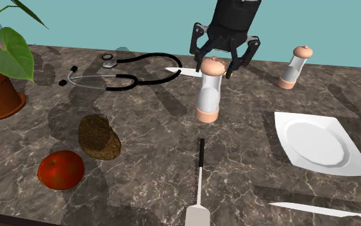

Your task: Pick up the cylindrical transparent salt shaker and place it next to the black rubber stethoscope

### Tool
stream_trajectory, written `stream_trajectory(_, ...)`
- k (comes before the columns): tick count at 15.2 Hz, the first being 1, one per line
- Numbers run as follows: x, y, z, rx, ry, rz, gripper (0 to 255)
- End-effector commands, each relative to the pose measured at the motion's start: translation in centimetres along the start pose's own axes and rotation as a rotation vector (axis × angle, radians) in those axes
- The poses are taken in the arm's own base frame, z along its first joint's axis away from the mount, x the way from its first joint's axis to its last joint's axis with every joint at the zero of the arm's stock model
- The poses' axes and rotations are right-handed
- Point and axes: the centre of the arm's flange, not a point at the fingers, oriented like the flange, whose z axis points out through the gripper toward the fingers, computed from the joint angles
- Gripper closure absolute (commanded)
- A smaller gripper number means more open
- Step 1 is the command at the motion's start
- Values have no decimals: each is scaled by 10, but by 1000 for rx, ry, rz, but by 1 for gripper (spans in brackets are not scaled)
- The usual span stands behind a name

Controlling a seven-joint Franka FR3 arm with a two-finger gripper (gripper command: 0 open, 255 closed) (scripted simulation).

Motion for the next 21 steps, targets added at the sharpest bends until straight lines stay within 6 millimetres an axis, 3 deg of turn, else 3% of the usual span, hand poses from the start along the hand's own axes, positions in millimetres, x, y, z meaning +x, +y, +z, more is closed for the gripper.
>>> stream_trajectory(1,0,-1,-10,0,0,0,255)
stream_trajectory(21,0,-18,-115,0,0,0,255)
